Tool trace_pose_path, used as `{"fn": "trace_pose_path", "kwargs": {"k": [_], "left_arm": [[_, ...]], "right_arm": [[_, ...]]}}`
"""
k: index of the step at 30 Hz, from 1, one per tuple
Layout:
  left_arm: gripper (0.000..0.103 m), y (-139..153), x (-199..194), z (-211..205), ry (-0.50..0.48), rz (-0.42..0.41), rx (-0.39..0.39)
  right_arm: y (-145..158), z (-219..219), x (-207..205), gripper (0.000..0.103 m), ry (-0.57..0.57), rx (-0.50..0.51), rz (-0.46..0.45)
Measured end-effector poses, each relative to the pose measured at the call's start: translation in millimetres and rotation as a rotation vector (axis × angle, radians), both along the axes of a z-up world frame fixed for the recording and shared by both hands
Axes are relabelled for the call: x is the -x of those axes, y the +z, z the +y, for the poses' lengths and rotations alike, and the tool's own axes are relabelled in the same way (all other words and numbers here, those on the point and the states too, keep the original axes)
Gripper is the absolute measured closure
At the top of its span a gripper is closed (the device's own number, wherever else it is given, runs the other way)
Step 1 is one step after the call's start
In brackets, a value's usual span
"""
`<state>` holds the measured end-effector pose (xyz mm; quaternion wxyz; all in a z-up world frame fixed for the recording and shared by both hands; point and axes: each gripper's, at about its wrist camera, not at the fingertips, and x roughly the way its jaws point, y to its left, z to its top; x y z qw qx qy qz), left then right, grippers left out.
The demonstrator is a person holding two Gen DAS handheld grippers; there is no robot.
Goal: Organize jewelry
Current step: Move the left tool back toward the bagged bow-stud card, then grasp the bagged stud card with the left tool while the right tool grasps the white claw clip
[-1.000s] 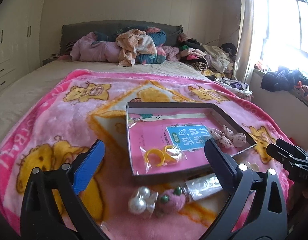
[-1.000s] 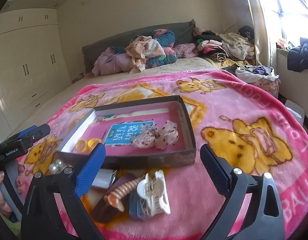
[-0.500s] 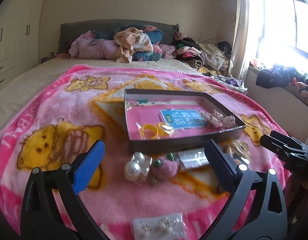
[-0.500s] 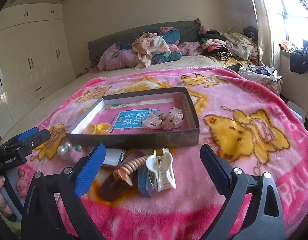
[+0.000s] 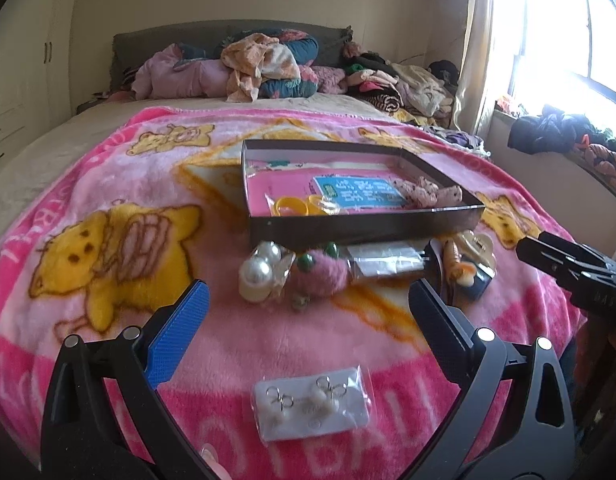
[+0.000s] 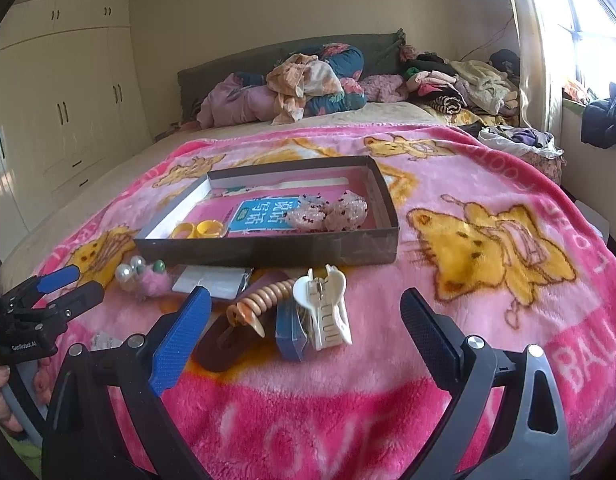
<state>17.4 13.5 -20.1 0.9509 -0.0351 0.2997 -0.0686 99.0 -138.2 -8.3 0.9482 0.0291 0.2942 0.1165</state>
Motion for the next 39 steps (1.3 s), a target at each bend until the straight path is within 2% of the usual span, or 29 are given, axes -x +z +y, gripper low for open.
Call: {"fn": "trace_pose_path", "kwargs": {"k": [15, 24, 30, 32, 34, 37, 39], "left_arm": [[0.012, -14.5, 10.2, 6.7, -0.003, 0.048, -0.003], [0.012, -36.7, 8.2, 13.5, 0.001, 0.151, 0.019], [0.012, -46.2, 9.5, 16.7, 0.003, 0.191, 0.020], [0.015, -48.6, 9.5, 14.4, -0.006, 0.199, 0.016], [0.023, -49.3, 10.3, 8.1, -0.032, 0.198, 0.001], [0.048, -49.6, 10.3, -4.8, -0.083, 0.195, -0.034], [0.057, -50.4, 10.8, -11.6, -0.112, 0.193, -0.049]], "right_arm": [[-8.9, 6.8, -0.1, 0.010, -0.001, 0.020, 0.045], [-25.1, -0.8, -18.5, 0.010, -0.065, 0.016, 0.122], [-32.7, -9.6, -31.2, 0.010, -0.088, -0.007, 0.154], [-34.4, -12.8, -35.9, 0.010, -0.095, -0.015, 0.164], [-36.8, -15.3, -40.8, 0.012, -0.099, -0.019, 0.174], [-42.5, -18.0, -49.1, 0.023, -0.091, -0.033, 0.205], [-45.3, -17.8, -54.2, 0.027, -0.077, -0.049, 0.218]]}}
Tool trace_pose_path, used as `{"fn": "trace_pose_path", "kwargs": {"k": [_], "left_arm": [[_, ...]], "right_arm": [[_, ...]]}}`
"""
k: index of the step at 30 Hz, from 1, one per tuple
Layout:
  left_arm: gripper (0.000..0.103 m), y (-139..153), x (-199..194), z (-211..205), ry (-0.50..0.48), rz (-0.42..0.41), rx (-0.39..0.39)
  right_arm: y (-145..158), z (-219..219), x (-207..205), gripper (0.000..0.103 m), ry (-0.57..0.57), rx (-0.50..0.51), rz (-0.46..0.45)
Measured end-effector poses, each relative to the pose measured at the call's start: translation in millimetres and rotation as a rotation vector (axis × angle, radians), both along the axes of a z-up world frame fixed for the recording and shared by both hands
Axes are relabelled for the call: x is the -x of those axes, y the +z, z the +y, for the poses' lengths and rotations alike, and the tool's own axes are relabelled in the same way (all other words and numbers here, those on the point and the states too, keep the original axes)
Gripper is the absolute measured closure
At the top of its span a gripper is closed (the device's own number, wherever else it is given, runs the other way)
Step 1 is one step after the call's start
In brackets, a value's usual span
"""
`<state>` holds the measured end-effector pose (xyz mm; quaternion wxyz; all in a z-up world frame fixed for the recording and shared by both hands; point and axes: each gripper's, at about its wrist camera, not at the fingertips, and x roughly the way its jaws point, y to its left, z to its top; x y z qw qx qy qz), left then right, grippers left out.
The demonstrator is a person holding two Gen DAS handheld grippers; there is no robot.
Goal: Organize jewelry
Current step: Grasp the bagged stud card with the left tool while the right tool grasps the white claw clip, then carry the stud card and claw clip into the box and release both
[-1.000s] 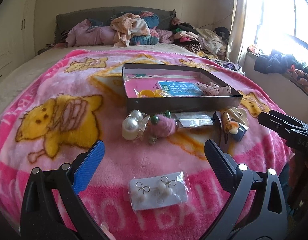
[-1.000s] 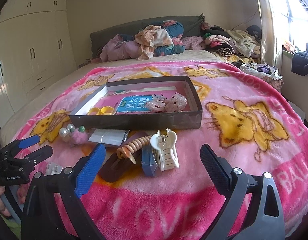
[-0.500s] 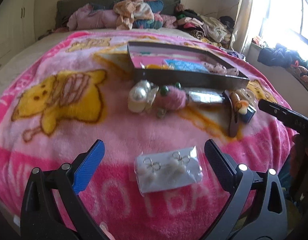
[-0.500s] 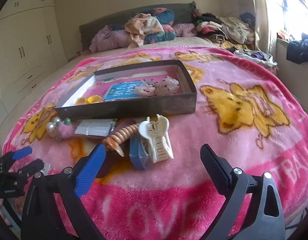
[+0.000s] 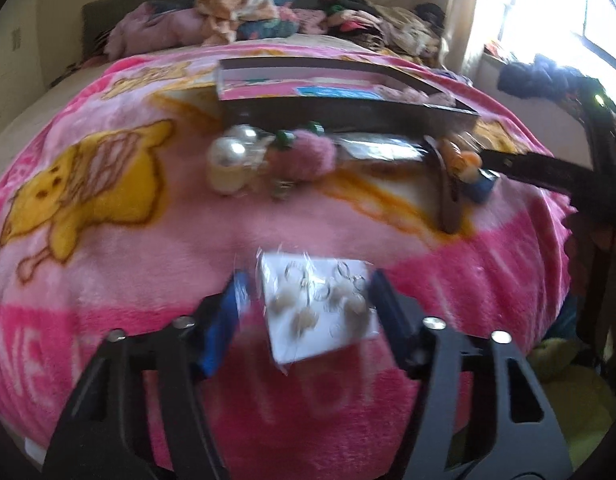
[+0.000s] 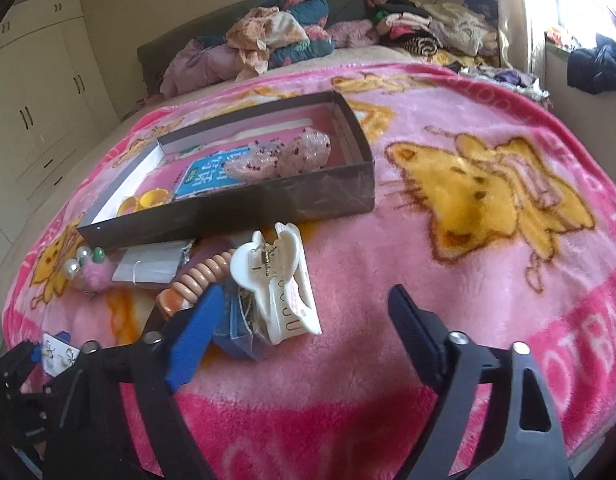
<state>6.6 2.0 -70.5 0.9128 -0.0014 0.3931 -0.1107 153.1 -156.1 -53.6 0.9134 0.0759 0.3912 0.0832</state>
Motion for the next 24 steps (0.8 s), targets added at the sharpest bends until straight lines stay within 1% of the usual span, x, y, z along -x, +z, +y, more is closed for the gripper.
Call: {"fn": "trace_pose_path", "kwargs": {"k": [1, 2, 4, 5, 7, 8, 9, 10, 12, 14, 20, 24], "left_arm": [[0.062, -0.2, -0.1, -1.7, -0.008, 0.000, -0.002], [0.065, -0.2, -0.6, -3.8, -0.018, 0.000, -0.004], [0.074, -1.1, -2.3, -5.8, -0.035, 0.001, -0.003], [0.076, -1.3, -2.9, -7.2, -0.040, 0.000, -0.005], [0.082, -1.7, -4.3, -8.9, -0.054, -0.002, -0.001], [0.083, -1.7, -5.5, -9.6, -0.059, -0.002, 0.002], [0.085, -1.9, -6.5, -10.0, -0.061, -0.002, 0.005], [0.088, -2.0, -8.6, -10.2, -0.065, 0.000, 0.014], [0.090, -2.0, -11.7, -10.0, -0.069, 0.002, 0.031], [0.091, -2.2, -14.0, -9.3, -0.071, 0.006, 0.049], [0.093, 2.2, -23.7, -5.5, -0.074, 0.023, 0.120], [0.094, 5.7, -28.0, -7.5, -0.081, 0.028, 0.150]], "right_arm": [[-0.3, 0.7, -1.6, 0.030, 0.005, -0.006, 0.000], [-0.3, 1.2, -3.6, 0.032, 0.011, -0.011, -0.001], [0.0, 3.7, -8.5, 0.039, 0.029, -0.014, 0.000], [0.3, 4.9, -11.3, 0.041, 0.037, -0.014, 0.000], [0.9, 6.2, -15.7, 0.052, 0.054, -0.023, 0.000], [0.8, 5.9, -18.3, 0.055, 0.062, -0.036, 0.001], [0.5, 5.5, -20.2, 0.061, 0.067, -0.043, 0.004], [0.5, 4.8, -21.2, 0.063, 0.067, -0.048, 0.005], [0.9, 2.5, -20.4, 0.064, 0.060, -0.061, -0.002], [3.3, -3.3, -16.9, 0.068, 0.044, -0.079, -0.021], [9.7, -18.0, -6.5, 0.069, -0.002, -0.109, -0.058], [13.5, -26.1, 0.6, 0.069, -0.015, -0.117, -0.075]]}}
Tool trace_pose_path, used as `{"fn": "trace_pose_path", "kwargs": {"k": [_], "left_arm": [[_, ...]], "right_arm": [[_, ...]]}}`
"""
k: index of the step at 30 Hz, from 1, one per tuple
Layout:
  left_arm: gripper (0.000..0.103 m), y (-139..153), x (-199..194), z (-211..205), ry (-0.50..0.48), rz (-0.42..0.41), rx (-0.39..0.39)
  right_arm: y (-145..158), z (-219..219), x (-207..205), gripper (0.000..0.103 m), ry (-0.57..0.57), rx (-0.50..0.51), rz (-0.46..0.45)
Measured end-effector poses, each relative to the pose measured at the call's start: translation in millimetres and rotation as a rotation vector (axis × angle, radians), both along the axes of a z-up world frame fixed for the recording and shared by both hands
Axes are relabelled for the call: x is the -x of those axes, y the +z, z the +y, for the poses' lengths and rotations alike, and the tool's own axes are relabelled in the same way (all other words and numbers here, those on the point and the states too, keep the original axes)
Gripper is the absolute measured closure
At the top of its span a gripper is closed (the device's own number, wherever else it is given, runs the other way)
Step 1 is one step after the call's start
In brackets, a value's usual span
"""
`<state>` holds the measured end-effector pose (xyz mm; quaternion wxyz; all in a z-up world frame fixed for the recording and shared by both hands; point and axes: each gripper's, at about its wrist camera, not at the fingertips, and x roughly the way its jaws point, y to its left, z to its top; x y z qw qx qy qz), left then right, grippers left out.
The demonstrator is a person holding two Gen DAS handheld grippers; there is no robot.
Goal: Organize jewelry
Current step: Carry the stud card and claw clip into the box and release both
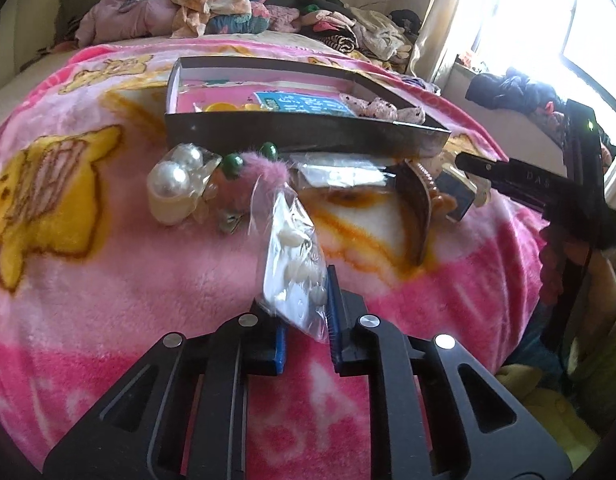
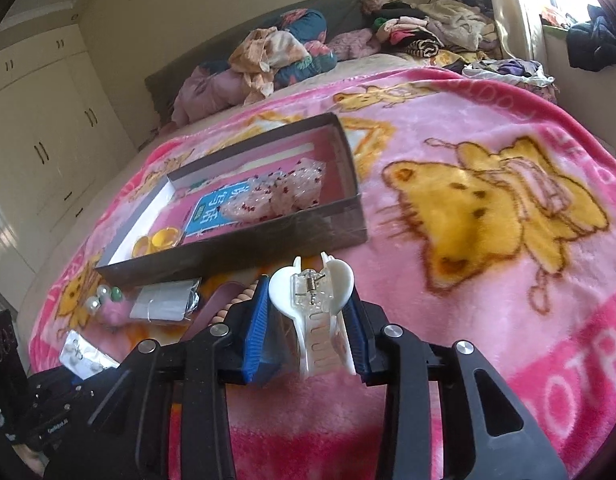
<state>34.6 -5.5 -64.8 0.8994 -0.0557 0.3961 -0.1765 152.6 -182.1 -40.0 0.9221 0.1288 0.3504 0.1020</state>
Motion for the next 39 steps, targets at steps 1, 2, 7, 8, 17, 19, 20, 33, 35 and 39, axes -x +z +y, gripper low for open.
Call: {"fn": "trace_pose_path", "kwargs": {"k": [1, 2, 7, 8, 17, 19, 20, 33, 35, 39], "left_arm": [[0.094, 1.1, -0.6, -1.1, -0.002, -0.002, 0.001], [0.094, 2.8, -1.3, -2.9, -0.007, -0.004, 0.004], [0.094, 11.0, -3.0, -8.7, -0.032, -0.025, 0.012], [0.094, 12.6, -3.4, -10.1, -0.036, -0.028, 0.013], [0.094, 24.5, -16.7, -16.5, -0.052, -0.052, 0.049], [0.094, 25.9, -20.8, -17.0, -0.055, -0.052, 0.058], [0.094, 25.7, -22.8, -17.0, -0.055, -0.053, 0.062], [0.094, 22.6, -43.7, -13.3, -0.044, -0.048, 0.100], [0.094, 25.4, -46.4, -12.8, -0.040, -0.060, 0.100], [0.094, 31.2, -55.1, -11.3, -0.030, -0.079, 0.109]], "right_arm": [[1.4, -1.5, 2.3, 0.069, -0.004, -0.001, -0.007], [2.5, -1.7, 3.4, 0.069, -0.006, 0.000, -0.011], [8.3, -5.3, 10.0, 0.069, -0.012, 0.004, -0.034], [9.3, -5.4, 11.3, 0.069, -0.012, 0.005, -0.038], [12.8, -10.5, 15.7, 0.069, -0.017, -0.013, -0.047], [12.4, -10.7, 15.9, 0.069, -0.018, -0.015, -0.044], [11.9, -10.9, 15.6, 0.069, -0.017, -0.016, -0.042], [8.4, -11.8, 10.1, 0.069, -0.015, -0.026, -0.033], [10.5, -11.2, 8.9, 0.069, -0.010, -0.028, -0.037], [14.9, -8.4, 3.0, 0.069, 0.003, -0.024, -0.043]]}}
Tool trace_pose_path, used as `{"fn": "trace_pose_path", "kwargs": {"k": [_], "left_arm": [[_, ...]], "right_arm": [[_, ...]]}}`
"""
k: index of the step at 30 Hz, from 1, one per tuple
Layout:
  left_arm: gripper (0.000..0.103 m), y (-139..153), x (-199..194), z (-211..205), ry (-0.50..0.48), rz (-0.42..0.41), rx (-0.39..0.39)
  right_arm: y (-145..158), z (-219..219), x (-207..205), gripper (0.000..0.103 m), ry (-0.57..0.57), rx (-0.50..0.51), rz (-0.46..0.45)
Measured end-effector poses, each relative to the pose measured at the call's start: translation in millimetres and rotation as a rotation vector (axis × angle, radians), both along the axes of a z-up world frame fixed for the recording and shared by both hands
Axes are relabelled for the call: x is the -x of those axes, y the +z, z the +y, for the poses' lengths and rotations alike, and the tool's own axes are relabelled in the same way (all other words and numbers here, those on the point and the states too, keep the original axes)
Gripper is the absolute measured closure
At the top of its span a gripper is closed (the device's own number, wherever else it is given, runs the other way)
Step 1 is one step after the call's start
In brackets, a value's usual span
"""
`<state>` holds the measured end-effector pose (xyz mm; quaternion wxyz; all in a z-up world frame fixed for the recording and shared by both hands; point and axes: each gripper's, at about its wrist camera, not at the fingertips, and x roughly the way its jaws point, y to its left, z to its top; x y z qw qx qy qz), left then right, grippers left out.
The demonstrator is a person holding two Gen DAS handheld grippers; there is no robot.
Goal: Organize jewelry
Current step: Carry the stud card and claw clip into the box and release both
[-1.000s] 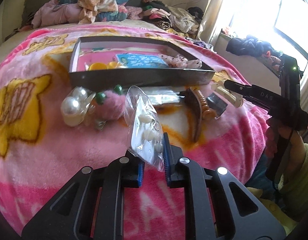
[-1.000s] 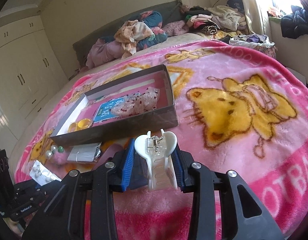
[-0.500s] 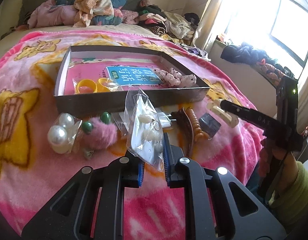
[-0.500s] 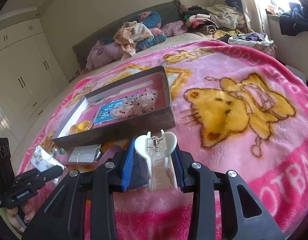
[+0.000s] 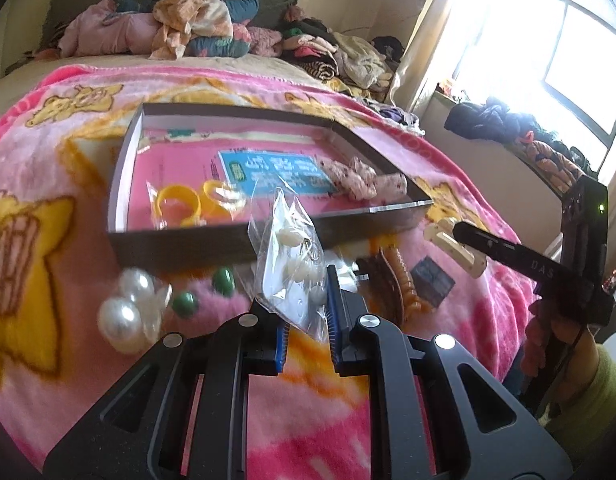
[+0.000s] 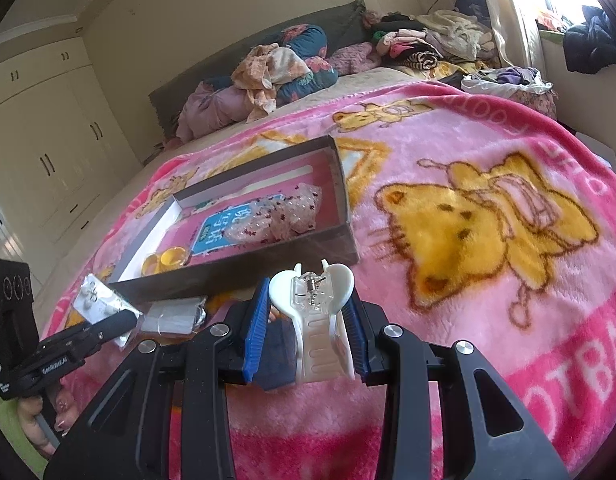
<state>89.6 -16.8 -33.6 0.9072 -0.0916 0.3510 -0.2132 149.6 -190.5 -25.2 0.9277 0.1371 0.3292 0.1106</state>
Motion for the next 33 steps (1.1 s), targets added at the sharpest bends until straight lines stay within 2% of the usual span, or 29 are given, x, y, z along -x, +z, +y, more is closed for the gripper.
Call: {"fn": "trace_pose_path", "kwargs": {"k": [14, 23, 33], "left_arm": [[0.094, 19.0, -39.9, 17.0, 0.092, -0.067, 0.020], [0.094, 18.6, -62.2, 22.7, 0.132, -0.049, 0.022], [0.094, 11.0, -84.4, 19.7, 0.126, 0.012, 0.025]], "right_arm": [[16.9, 17.7, -30.5, 0.071, 0.042, 0.032, -0.026], [36.9, 25.6, -57.8, 0.071, 0.062, 0.043, -0.078], [27.5, 30.2, -103.0, 0.071, 0.038, 0.072, -0.050]]}}
